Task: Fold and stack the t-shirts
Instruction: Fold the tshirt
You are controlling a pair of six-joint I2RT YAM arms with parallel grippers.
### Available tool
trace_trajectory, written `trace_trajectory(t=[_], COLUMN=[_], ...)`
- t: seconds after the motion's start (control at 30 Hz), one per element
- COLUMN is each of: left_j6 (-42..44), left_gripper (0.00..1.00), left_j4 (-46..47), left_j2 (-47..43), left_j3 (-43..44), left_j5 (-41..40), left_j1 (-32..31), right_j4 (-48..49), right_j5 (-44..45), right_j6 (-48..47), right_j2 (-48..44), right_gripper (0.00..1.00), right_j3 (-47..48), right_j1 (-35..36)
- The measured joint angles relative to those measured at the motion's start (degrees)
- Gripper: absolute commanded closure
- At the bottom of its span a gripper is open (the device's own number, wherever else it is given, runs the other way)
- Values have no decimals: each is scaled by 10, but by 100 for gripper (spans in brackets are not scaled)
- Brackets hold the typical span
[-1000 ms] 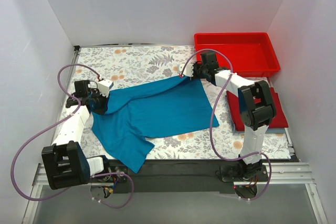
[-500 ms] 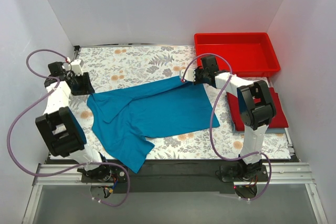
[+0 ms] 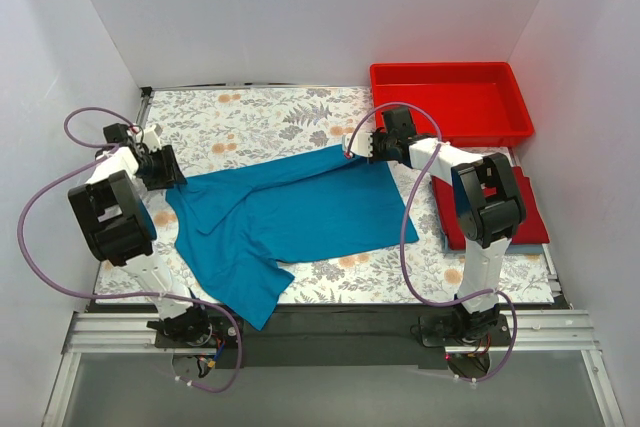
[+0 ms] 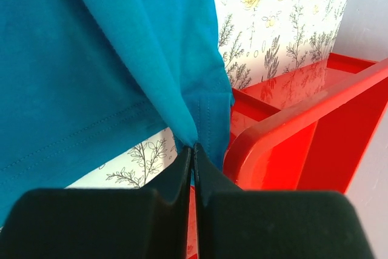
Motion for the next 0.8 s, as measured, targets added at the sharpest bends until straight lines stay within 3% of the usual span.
trace_trajectory(t=[0.07,0.13,0.33,0.5,0.8], left_j6=[-2,-4,-4,-1,9], left_gripper=[54,62,74,100,100], left_j4=[7,12,14,13,-27], left_j2=[10,21,30,30,-16], left_j3=[7,13,14,13,0], left_j5=[0,0,9,14,17], left_j1=[0,0,0,0,0], right_j4=[-1,-2,-8,-11,-13], right_j5=[0,1,5,9,16], right_j6=[1,1,1,2,1], right_j2=[0,2,10,19,19], right_gripper=[96,97,98,99,99], right_j3=[0,0,2,12,16], right_j1=[0,0,0,1,1])
